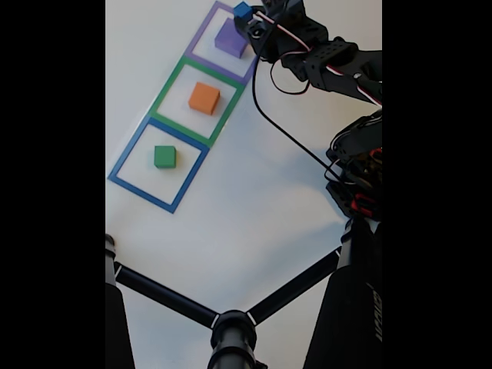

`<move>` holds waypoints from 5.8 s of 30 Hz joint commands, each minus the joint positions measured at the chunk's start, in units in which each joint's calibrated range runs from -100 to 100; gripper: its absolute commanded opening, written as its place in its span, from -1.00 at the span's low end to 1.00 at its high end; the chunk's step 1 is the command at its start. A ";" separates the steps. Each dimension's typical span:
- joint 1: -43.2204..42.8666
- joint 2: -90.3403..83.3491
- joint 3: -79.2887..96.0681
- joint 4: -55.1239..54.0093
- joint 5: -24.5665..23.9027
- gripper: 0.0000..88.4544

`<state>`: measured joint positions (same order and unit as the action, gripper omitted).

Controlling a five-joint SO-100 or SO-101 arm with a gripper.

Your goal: Tower of hanoi

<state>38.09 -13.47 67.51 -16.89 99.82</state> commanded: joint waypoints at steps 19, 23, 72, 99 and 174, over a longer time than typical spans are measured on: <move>-3.10 15.61 5.67 -28.78 0.18 -0.89; -3.38 18.19 5.67 -31.61 0.18 -0.89; -30.23 -42.85 -34.51 87.25 0.18 -1.00; -60.34 -42.61 -43.14 96.16 0.18 -0.87; -61.97 39.91 -2.60 -47.81 0.18 -0.26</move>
<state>-23.70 26.55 66.36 -64.05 99.46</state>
